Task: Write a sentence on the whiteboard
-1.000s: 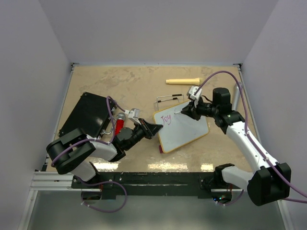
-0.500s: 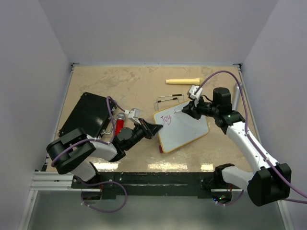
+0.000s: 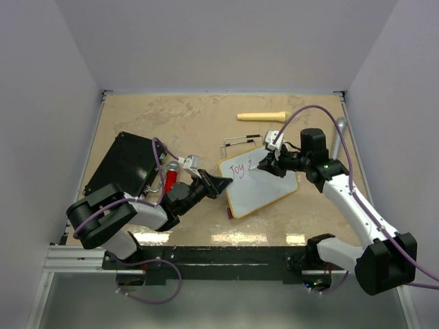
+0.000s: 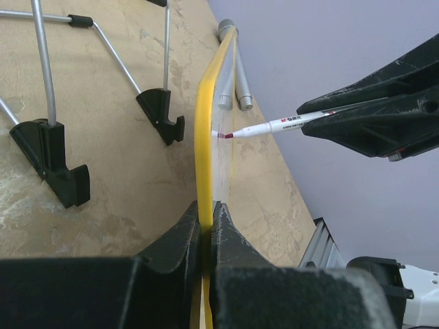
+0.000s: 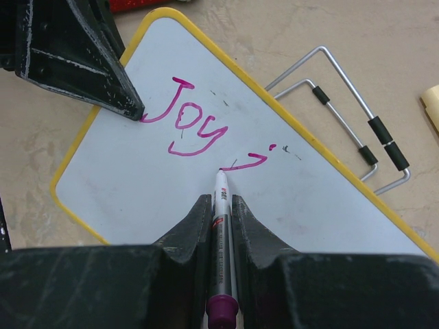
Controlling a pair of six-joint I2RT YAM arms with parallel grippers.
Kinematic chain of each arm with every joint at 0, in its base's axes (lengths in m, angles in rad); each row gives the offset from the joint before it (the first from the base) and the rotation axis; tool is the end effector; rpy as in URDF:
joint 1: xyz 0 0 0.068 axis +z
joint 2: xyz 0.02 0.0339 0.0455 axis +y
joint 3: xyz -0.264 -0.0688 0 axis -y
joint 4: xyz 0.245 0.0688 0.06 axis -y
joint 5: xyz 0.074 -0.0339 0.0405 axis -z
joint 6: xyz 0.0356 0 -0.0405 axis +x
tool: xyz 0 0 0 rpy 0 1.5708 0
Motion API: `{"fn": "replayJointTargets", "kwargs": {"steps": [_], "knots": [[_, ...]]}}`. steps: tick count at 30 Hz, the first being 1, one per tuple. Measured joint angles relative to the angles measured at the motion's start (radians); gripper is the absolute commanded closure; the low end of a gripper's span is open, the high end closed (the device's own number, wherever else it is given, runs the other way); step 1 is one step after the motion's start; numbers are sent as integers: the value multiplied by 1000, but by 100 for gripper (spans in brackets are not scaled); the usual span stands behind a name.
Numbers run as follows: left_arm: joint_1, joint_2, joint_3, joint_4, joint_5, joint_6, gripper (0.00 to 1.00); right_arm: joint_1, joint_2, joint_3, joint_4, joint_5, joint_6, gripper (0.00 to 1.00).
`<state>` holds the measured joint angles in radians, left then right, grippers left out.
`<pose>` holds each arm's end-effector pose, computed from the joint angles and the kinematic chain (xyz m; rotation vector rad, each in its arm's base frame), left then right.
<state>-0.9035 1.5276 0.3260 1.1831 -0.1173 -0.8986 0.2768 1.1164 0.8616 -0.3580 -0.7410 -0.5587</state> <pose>0.1656 -0.2035 0.1684 -0.0965 1.7484 -1.2817 0.2227 0.0883 0.2894 -1.1960 1.6866 0.6316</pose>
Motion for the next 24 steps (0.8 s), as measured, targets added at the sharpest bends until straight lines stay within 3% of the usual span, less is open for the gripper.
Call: {"fn": "replayJointTargets", "kwargs": {"steps": [24], "knots": [[0,3,0,12,6,9,100,-51,-17,2,29,70,64,100]]}}
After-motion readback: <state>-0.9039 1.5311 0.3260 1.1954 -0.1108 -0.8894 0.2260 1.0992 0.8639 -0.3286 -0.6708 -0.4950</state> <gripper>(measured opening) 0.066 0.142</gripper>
